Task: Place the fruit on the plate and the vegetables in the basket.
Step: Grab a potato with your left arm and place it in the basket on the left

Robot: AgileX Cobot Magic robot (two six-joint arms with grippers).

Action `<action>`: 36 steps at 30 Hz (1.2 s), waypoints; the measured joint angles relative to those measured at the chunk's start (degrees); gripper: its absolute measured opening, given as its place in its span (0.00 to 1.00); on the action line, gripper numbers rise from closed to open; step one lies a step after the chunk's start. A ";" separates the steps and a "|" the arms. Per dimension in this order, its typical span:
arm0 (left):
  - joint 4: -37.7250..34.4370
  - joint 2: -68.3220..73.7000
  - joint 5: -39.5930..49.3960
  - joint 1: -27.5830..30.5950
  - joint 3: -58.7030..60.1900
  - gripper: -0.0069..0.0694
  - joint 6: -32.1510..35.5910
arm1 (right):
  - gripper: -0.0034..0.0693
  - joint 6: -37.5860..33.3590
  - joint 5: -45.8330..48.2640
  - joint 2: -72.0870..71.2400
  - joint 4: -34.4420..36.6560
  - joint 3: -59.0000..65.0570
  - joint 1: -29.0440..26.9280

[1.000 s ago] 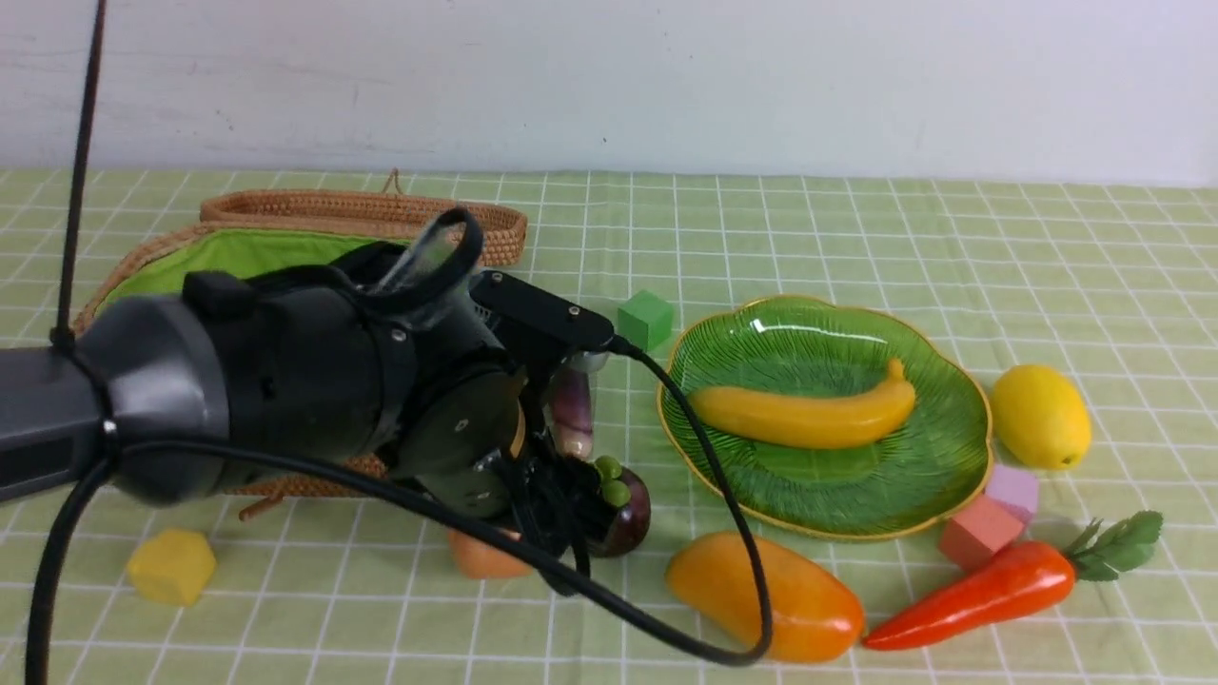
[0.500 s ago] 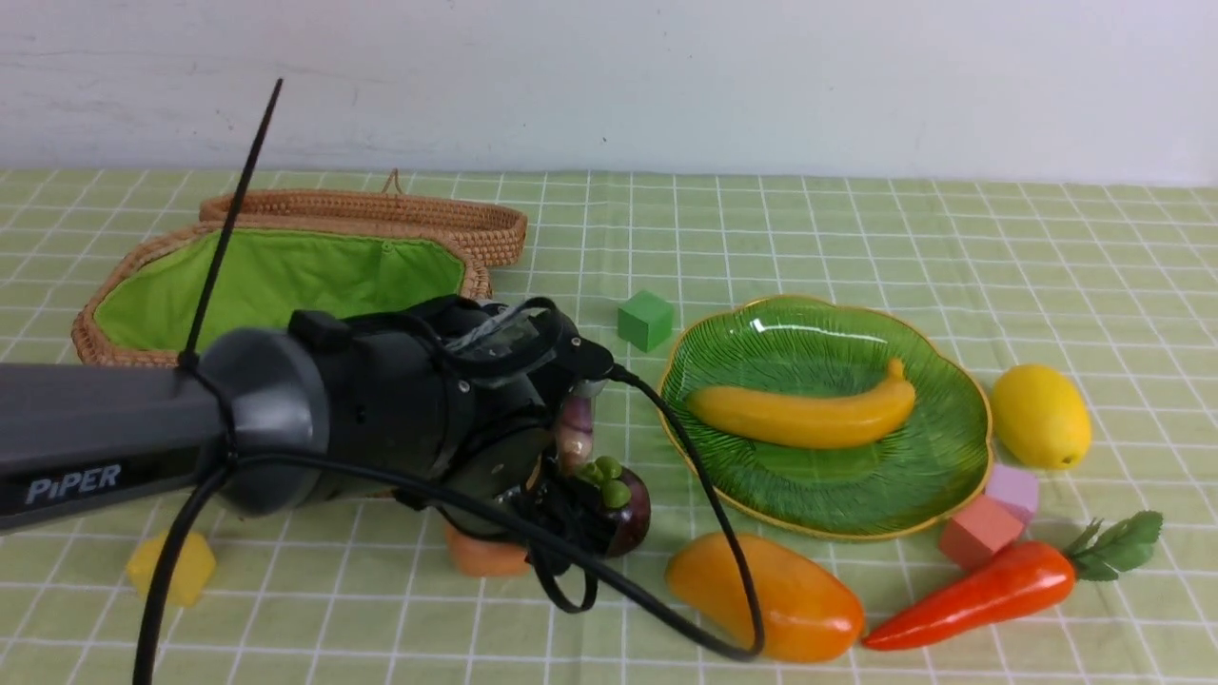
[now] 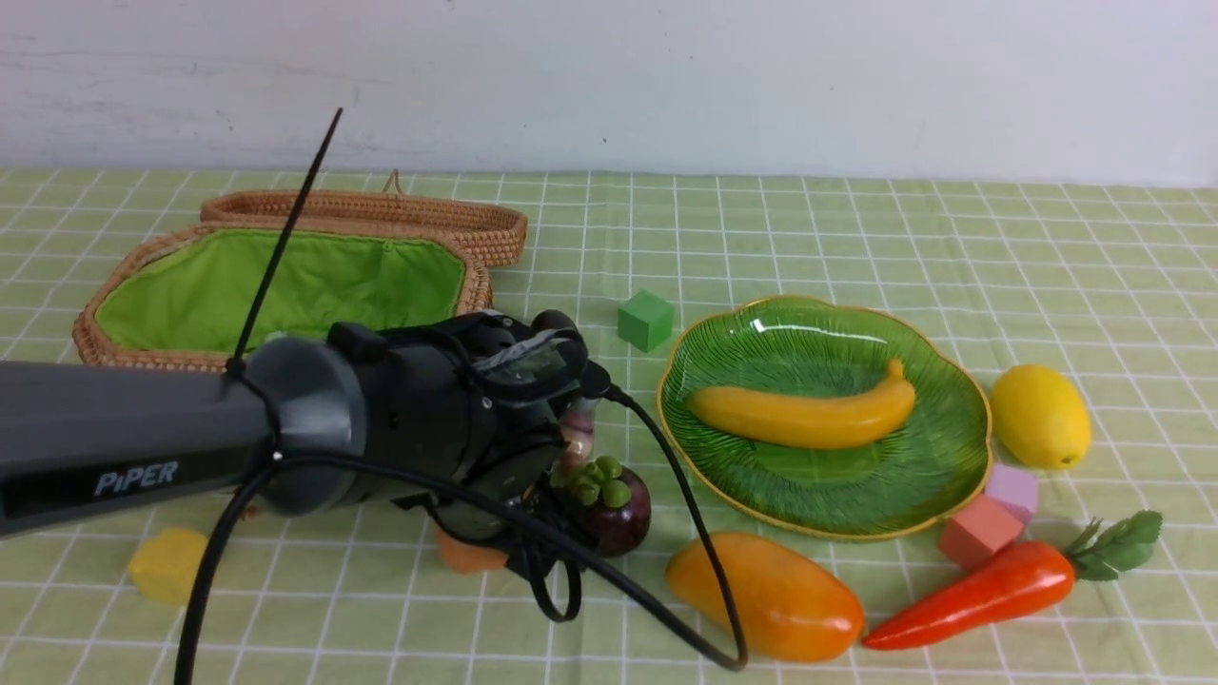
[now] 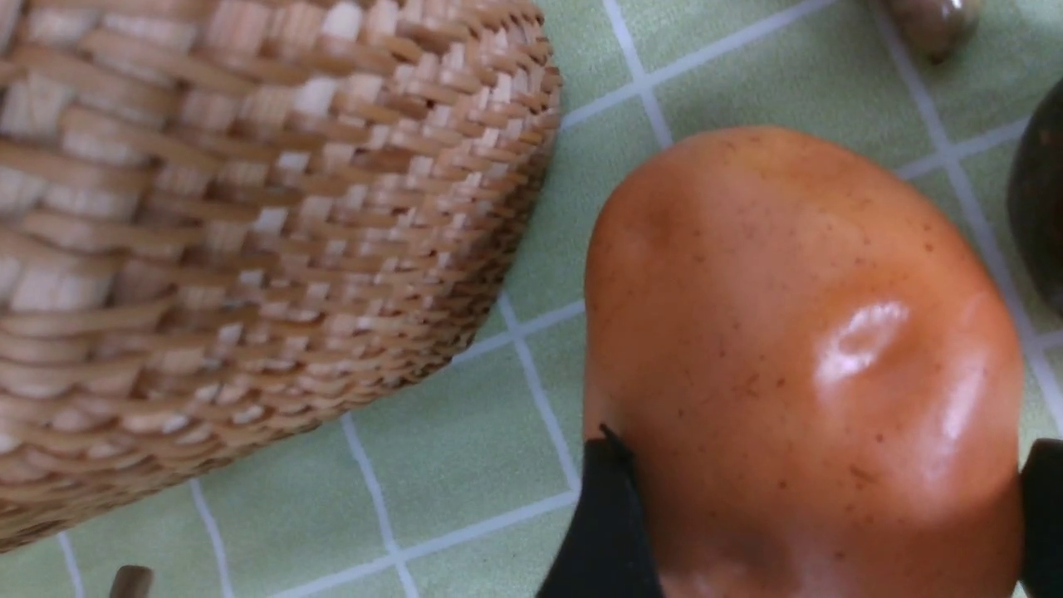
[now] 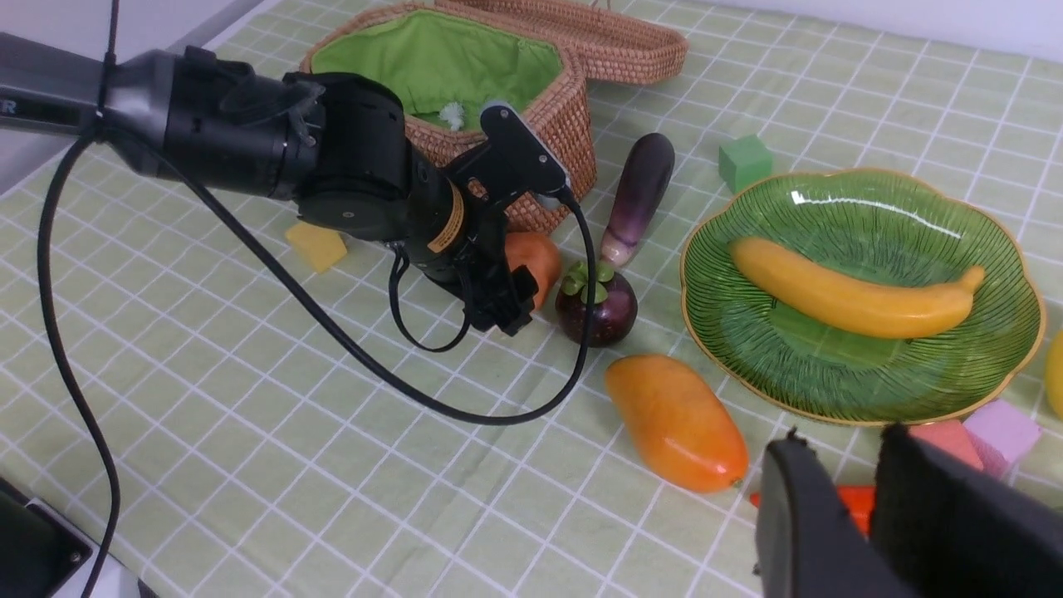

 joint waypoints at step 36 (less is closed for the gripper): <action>-0.76 -26.18 -6.94 15.04 0.56 0.81 13.85 | 0.27 -18.53 -15.26 7.70 16.81 0.33 0.00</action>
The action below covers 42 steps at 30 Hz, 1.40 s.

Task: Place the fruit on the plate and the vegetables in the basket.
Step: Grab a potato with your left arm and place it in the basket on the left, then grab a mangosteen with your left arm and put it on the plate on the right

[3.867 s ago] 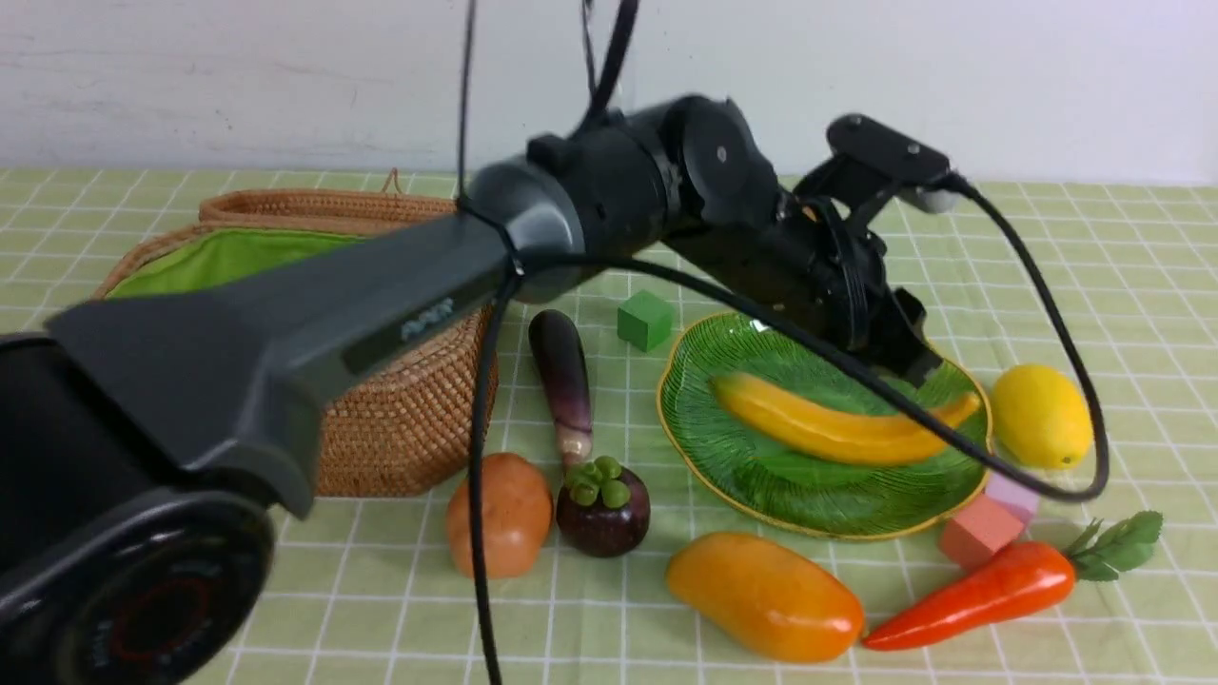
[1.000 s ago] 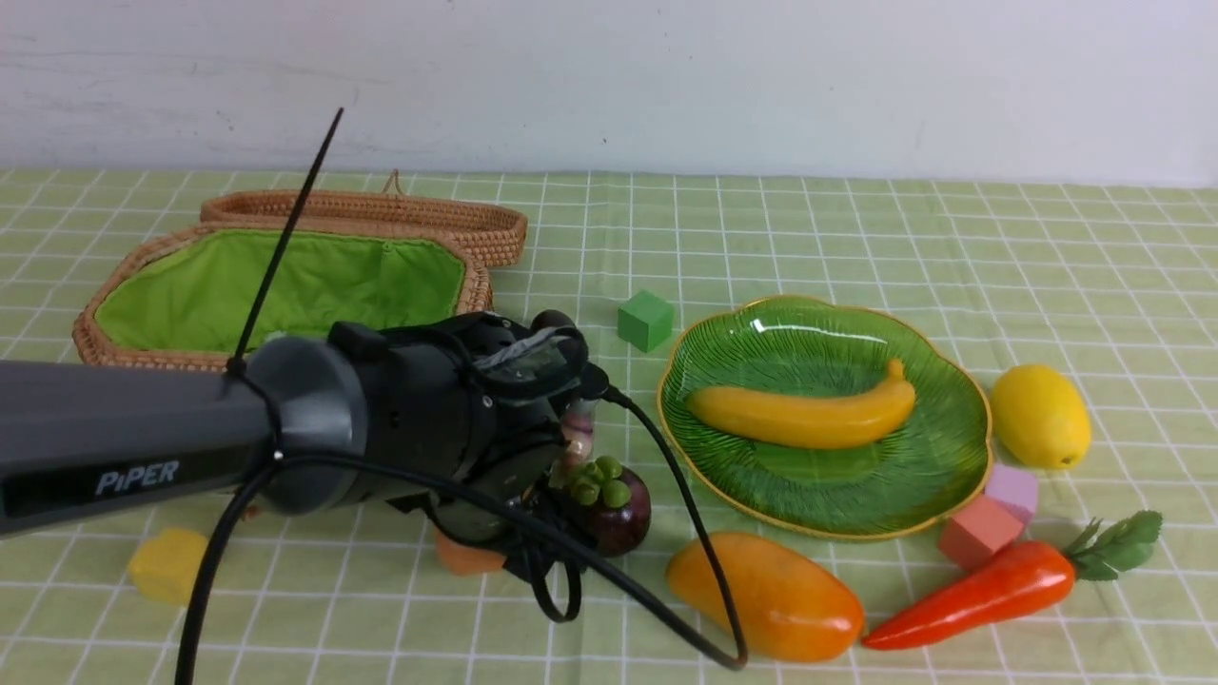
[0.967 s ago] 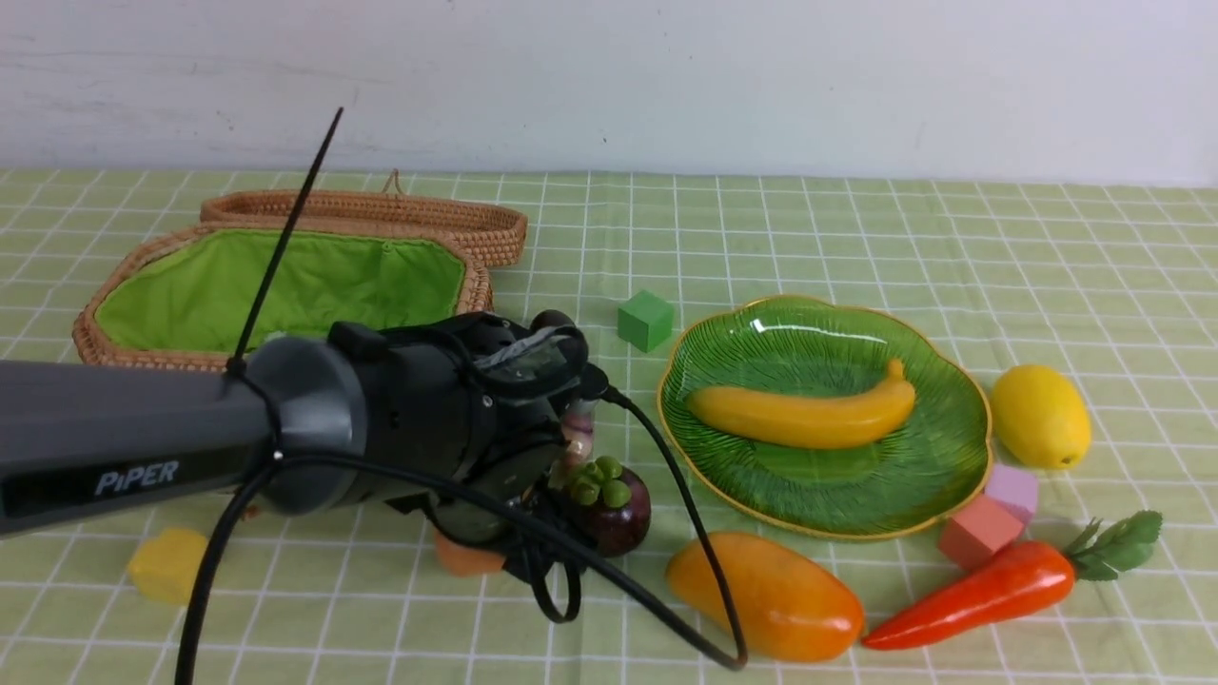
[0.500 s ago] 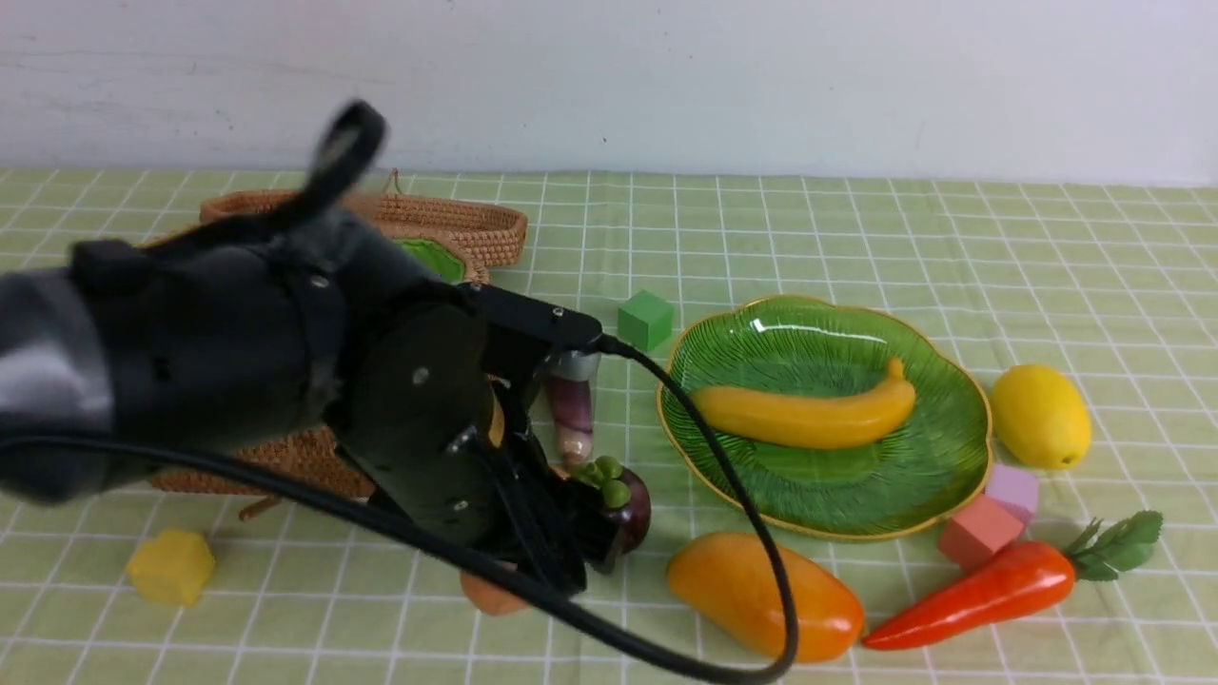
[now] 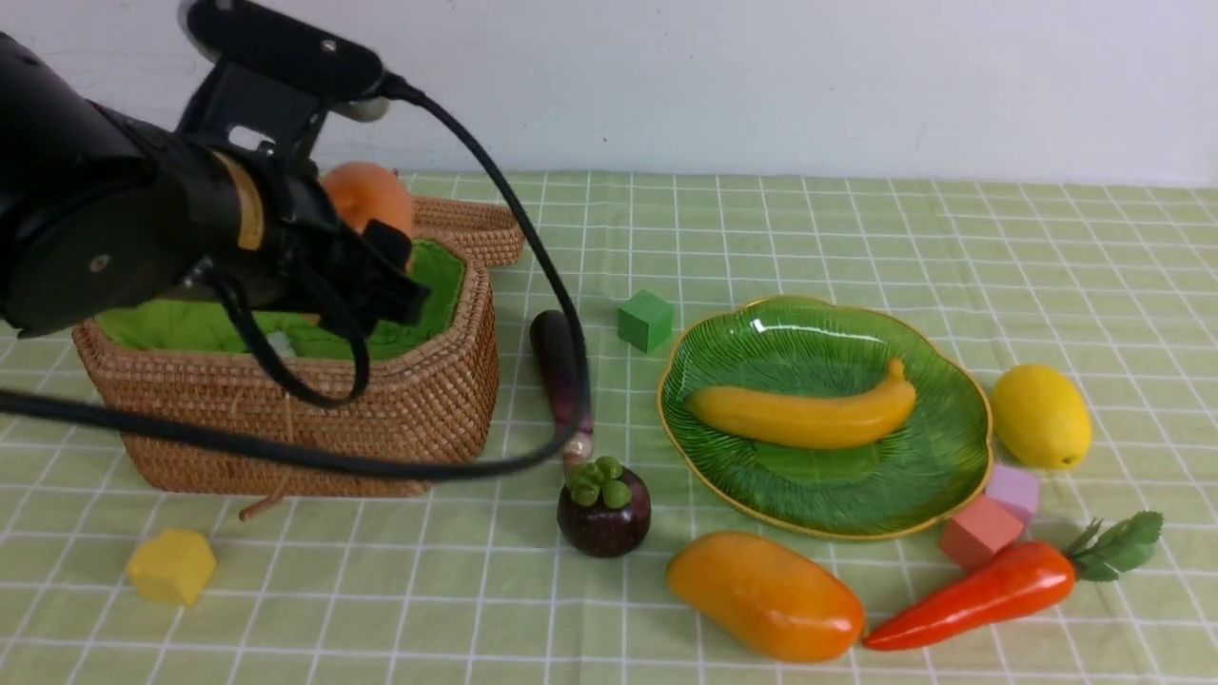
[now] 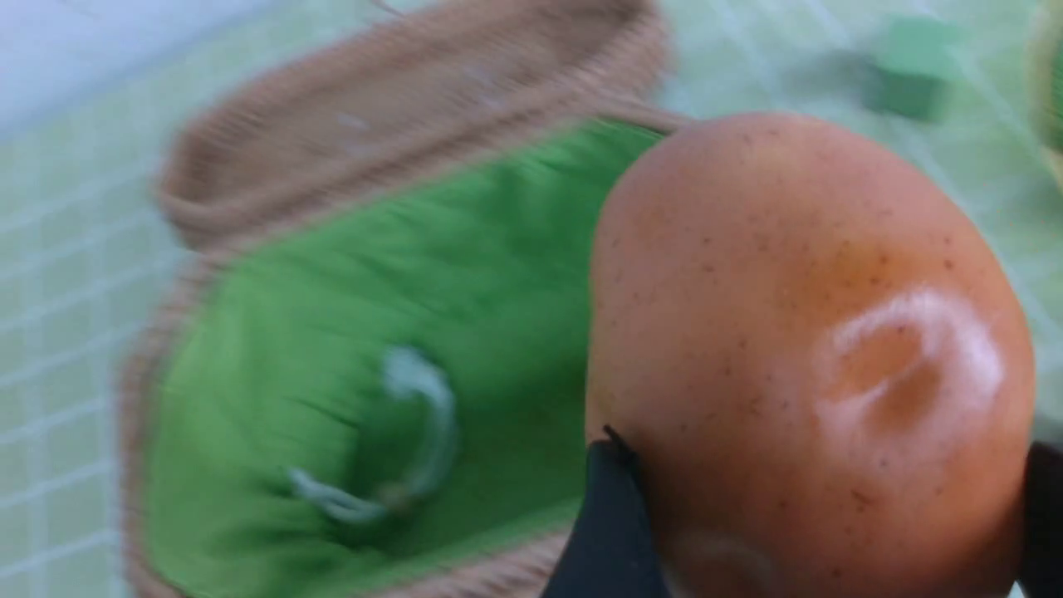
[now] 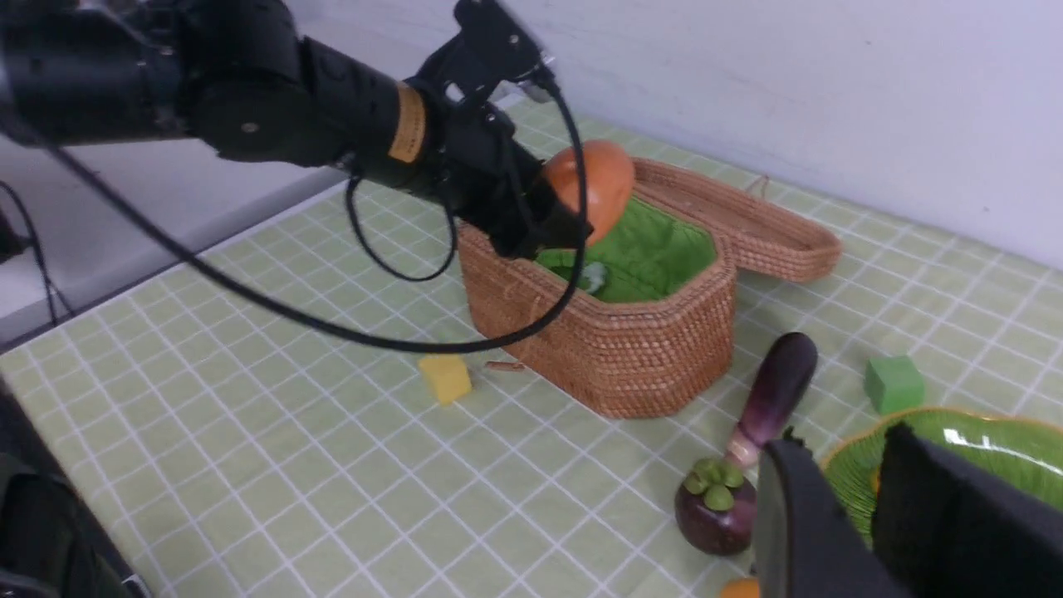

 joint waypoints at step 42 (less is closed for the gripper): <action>-32.95 0.49 9.62 -9.19 0.10 0.07 19.38 | 0.28 5.37 20.26 0.69 -5.24 -2.38 0.00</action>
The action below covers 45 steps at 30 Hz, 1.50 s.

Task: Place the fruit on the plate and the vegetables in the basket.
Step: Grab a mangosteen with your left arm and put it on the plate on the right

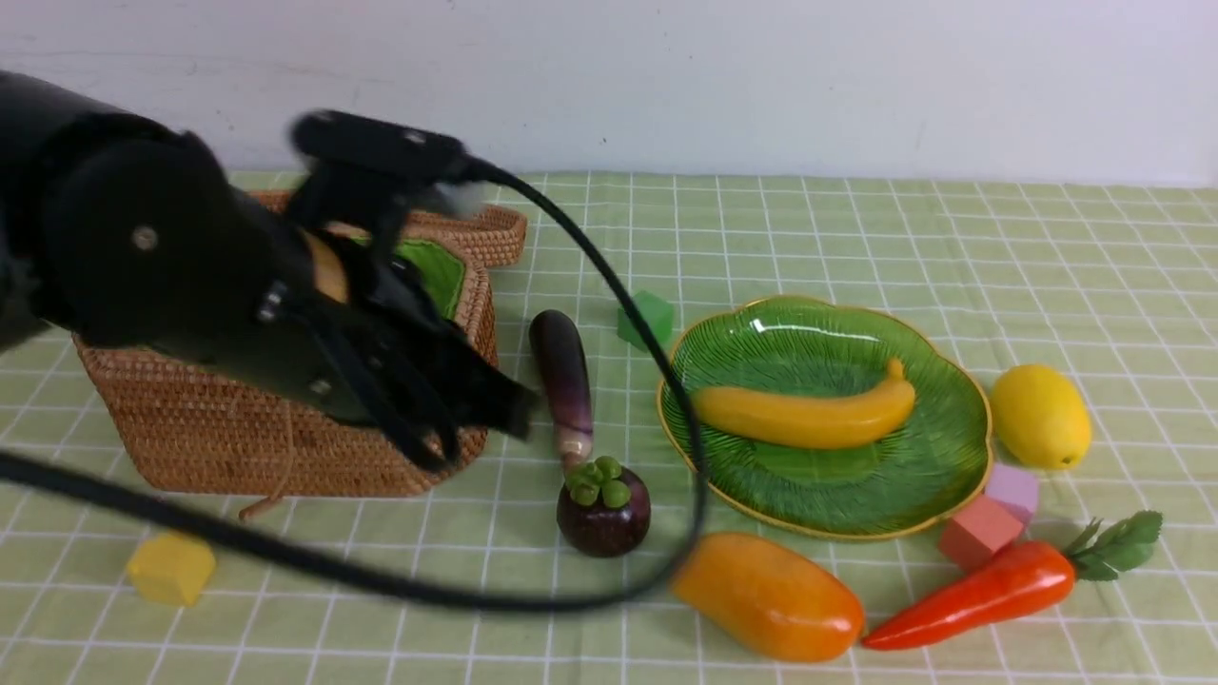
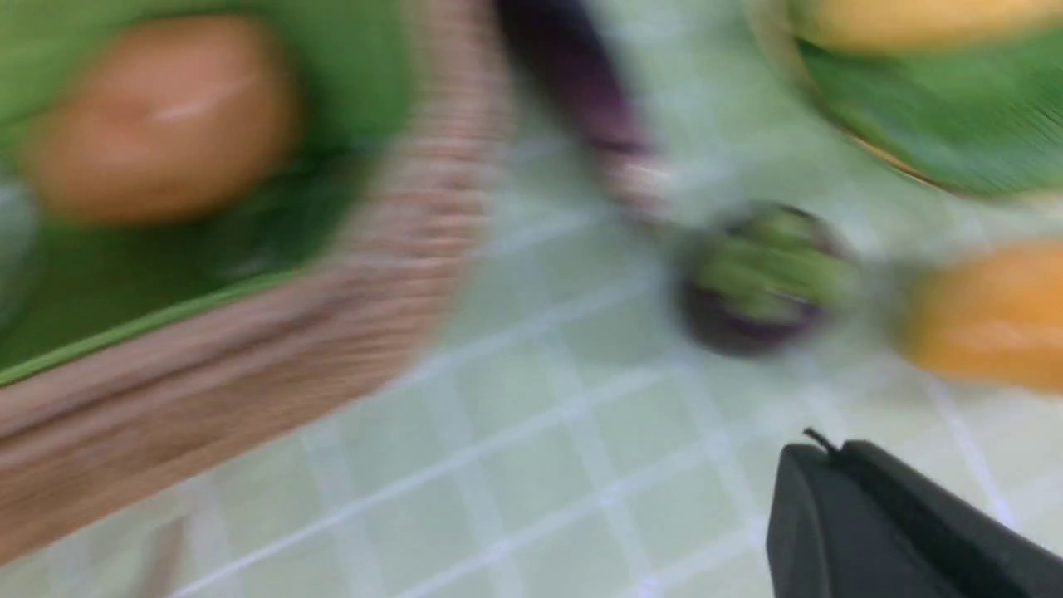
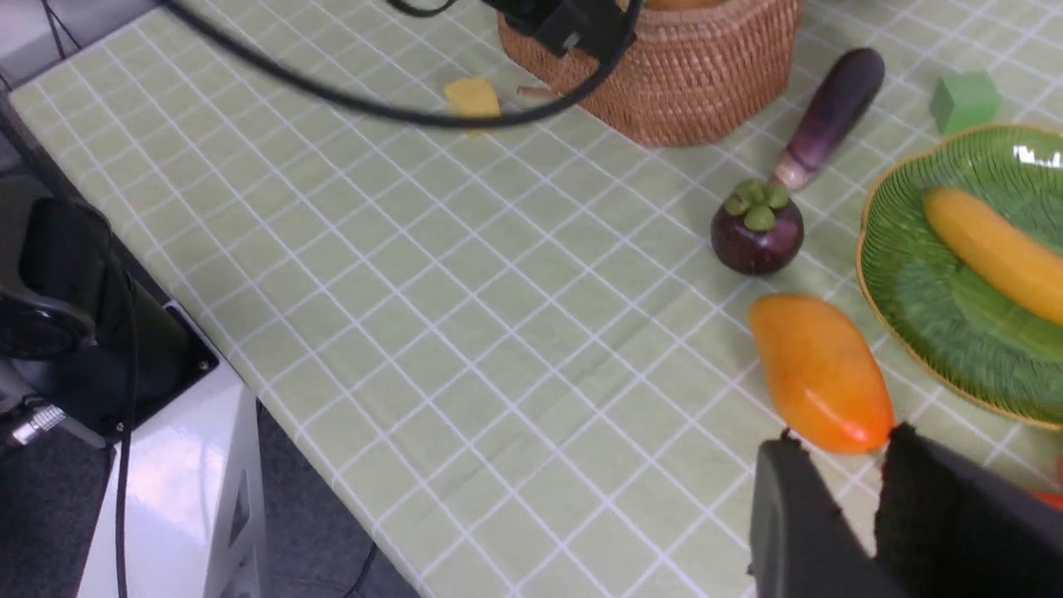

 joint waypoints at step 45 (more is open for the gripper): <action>9.34 36.34 6.32 -5.45 -22.92 0.72 38.64 | 0.28 9.97 2.16 -10.73 -9.92 3.01 0.00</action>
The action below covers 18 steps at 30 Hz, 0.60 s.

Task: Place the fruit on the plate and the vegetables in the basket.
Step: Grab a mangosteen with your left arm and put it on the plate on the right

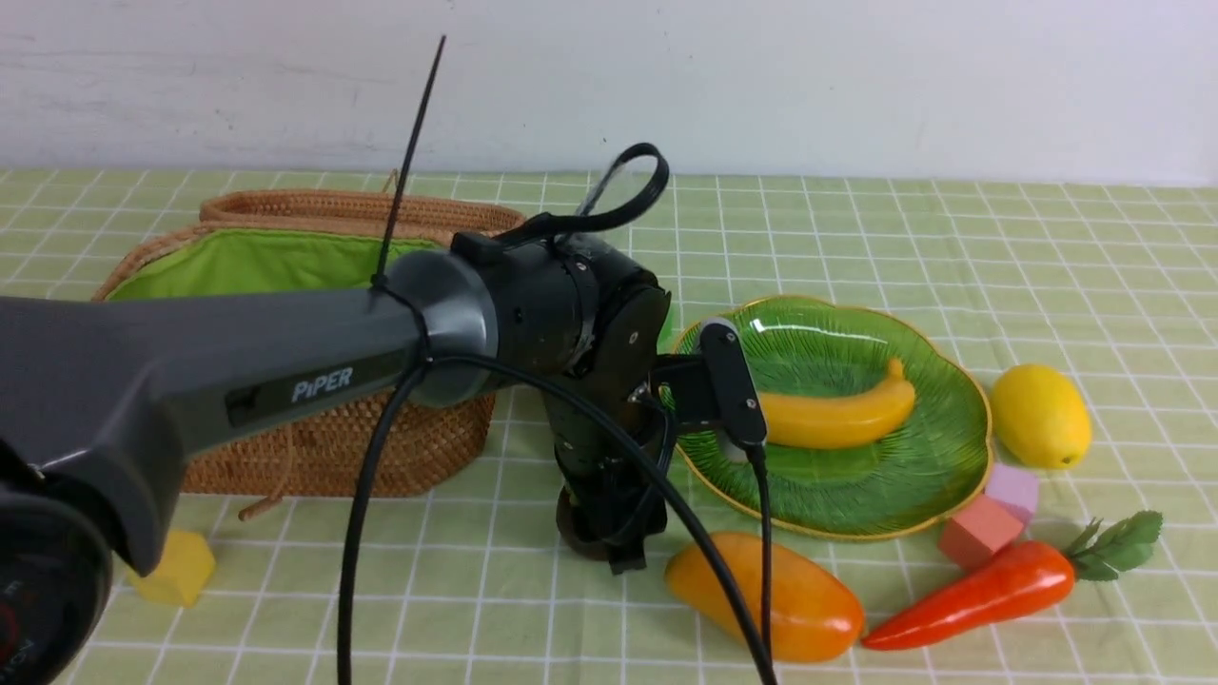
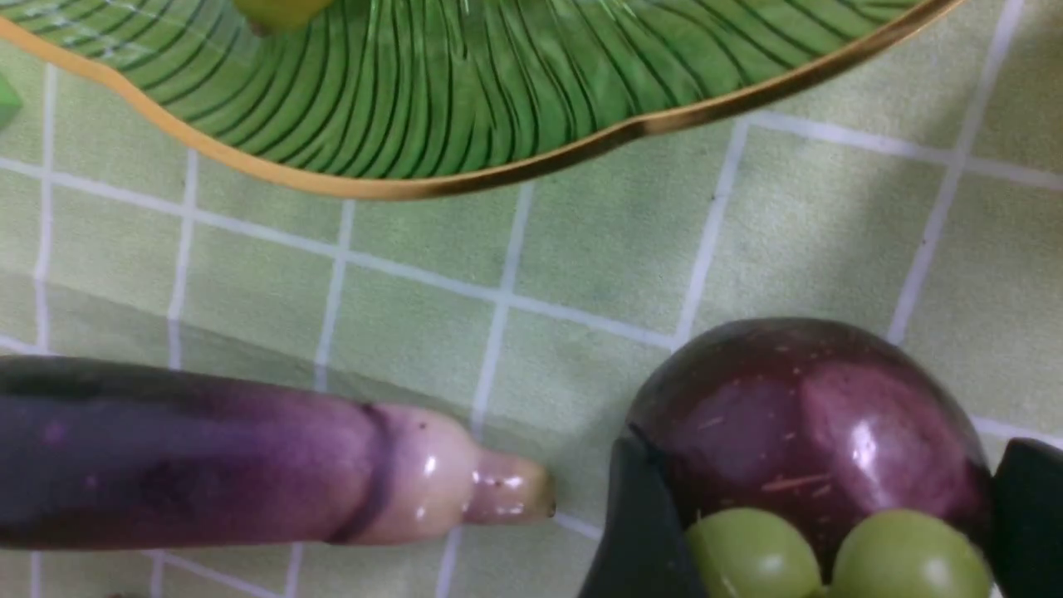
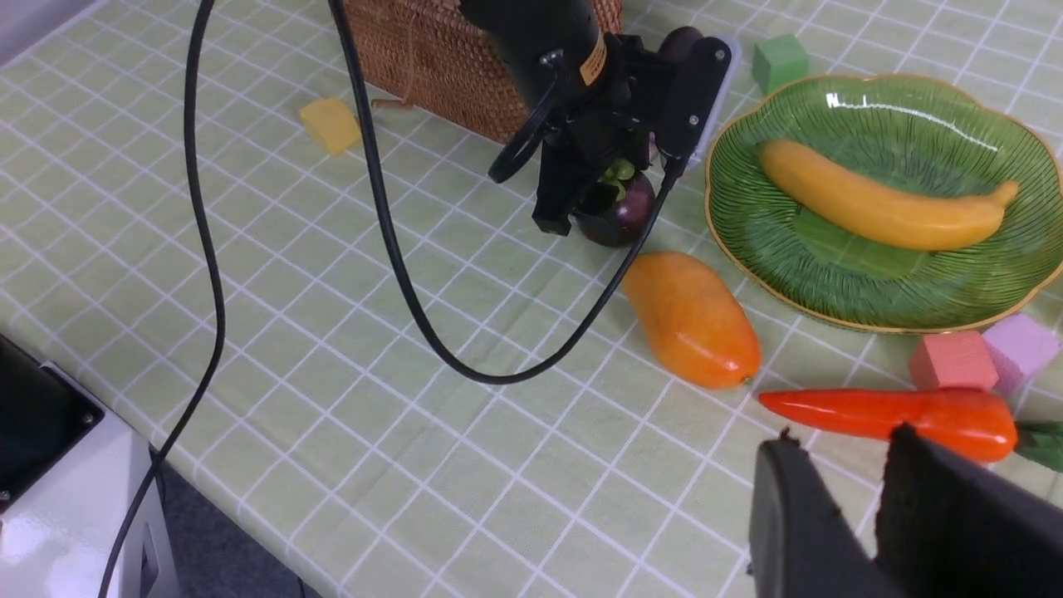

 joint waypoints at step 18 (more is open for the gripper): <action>-31.77 -10.83 -12.82 0.00 0.04 0.71 0.36 | 0.28 12.33 -4.81 0.00 -16.17 0.00 0.00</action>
